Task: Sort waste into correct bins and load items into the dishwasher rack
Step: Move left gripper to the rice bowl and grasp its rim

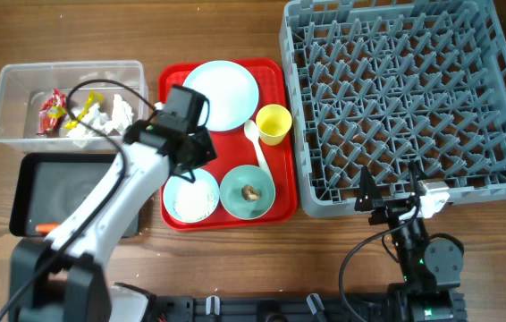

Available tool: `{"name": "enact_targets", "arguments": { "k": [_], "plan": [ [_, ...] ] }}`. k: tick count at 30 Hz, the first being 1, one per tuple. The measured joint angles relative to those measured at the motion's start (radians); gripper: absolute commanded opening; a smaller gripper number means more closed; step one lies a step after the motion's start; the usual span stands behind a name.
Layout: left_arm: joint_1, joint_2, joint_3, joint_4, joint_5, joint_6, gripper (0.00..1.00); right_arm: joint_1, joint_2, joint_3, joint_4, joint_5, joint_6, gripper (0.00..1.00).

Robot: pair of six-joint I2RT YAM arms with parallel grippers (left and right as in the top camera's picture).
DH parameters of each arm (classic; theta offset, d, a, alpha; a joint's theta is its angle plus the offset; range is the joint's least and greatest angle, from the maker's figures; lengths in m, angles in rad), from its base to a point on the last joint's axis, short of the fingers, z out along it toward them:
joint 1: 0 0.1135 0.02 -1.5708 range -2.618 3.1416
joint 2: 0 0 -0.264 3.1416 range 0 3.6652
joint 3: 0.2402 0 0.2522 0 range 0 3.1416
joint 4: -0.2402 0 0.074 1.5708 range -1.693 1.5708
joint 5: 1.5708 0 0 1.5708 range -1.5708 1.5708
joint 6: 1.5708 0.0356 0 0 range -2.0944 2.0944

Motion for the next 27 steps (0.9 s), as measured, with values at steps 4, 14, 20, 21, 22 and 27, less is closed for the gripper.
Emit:
{"name": "enact_targets", "arguments": {
  "k": [4, 14, 20, 21, 22, 27],
  "plan": [
    [-0.019, 0.068, 0.005, -0.031, 0.0, 0.004, 0.15, 0.0, 0.0, 0.0, 0.0, 0.0, 0.0, 1.0],
    [-0.019, 0.068, 0.005, -0.049, 0.015, 0.008, 0.18, 0.0, 0.0, 0.0, 0.0, 0.0, 0.0, 1.0],
    [-0.019, 0.068, 0.005, -0.049, 0.028, 0.01, 0.23, 0.0, 0.0, 0.0, 0.0, 0.0, 0.0, 1.0],
    [-0.019, 0.068, 0.005, -0.05, 0.031, 0.011, 0.23, 0.0, 0.0, 0.0, 0.0, 0.0, 0.0, 1.0],
    [-0.019, 0.068, 0.005, -0.055, 0.031, 0.011, 0.22, 0.0, 0.0, 0.0, 0.0, 0.0, 0.0, 1.0],
    [-0.019, 0.068, 0.005, -0.092, 0.035, 0.012, 0.19, 0.0, 0.0, 0.0, 0.0, 0.0, 0.0, 1.0]
  ]
}}
